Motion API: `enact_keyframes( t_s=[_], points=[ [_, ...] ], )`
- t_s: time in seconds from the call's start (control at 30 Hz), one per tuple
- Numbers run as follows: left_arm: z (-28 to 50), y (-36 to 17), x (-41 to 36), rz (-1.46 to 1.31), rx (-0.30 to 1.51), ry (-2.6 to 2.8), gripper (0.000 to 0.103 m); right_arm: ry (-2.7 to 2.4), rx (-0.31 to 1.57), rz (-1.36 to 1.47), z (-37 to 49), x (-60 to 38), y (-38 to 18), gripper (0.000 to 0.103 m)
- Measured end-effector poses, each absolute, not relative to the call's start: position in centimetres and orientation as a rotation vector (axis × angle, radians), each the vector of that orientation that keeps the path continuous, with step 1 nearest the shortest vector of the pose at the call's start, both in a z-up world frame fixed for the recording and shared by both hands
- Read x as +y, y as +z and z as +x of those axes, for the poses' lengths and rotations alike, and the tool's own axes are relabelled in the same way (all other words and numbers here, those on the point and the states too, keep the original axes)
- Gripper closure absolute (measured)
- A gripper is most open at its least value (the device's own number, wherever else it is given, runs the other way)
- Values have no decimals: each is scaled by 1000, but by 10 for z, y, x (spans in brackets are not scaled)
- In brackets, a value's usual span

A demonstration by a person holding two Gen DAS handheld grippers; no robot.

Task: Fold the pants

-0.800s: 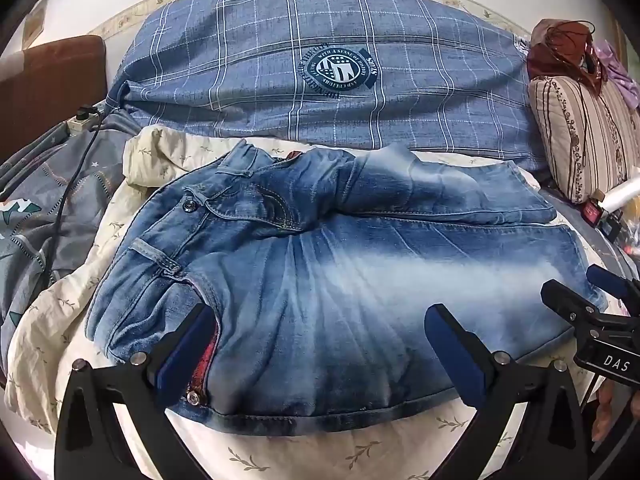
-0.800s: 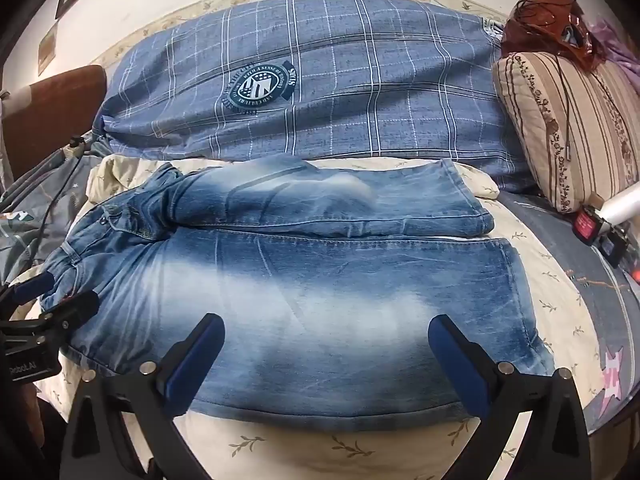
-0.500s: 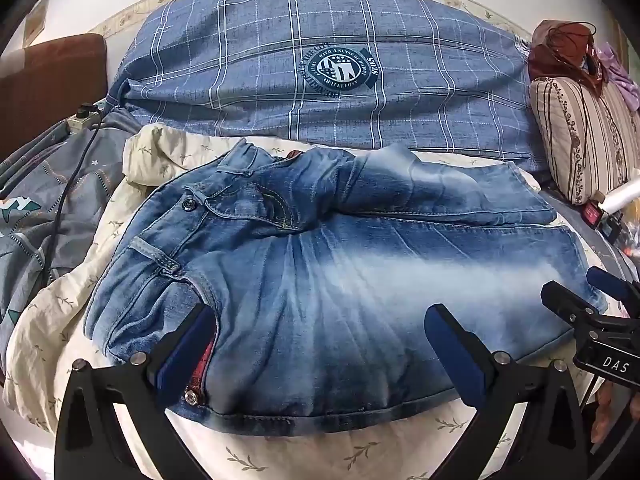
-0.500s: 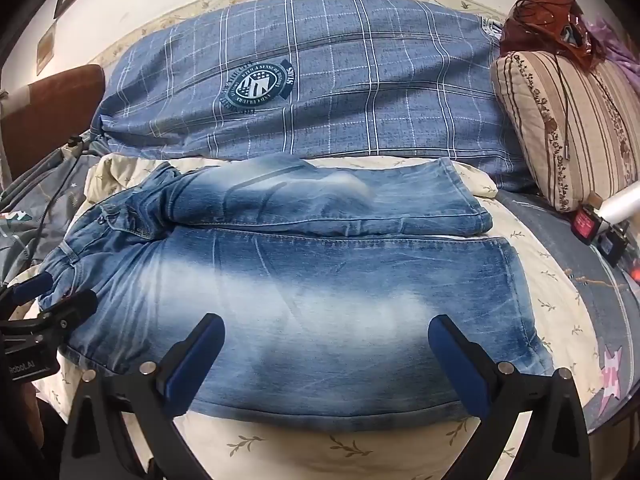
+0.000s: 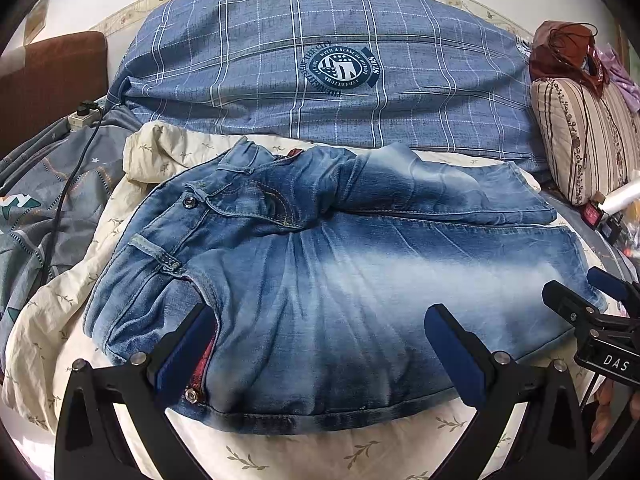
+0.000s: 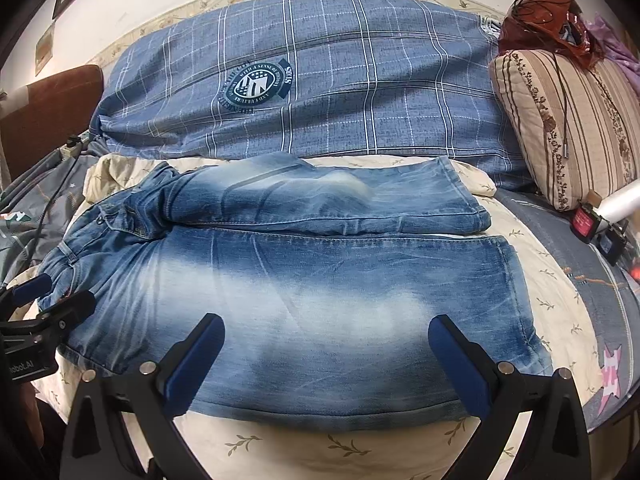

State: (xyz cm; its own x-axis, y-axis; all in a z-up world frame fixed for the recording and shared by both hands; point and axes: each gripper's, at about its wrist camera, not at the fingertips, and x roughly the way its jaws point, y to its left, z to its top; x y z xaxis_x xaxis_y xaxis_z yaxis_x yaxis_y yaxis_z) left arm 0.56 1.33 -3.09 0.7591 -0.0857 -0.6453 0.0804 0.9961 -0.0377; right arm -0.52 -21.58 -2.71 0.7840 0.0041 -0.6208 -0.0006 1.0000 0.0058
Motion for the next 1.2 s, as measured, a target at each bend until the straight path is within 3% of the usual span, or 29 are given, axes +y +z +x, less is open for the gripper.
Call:
enact_keyframes(
  t_s=[0.93,1.2],
  points=[
    [5,-33,13,-11,714,-101,0,13,628,49,-6,-216,-28,0],
    [6,-40,96,-407,807,-120,0,50,710,192,-13,-251,-31,0]
  ],
)
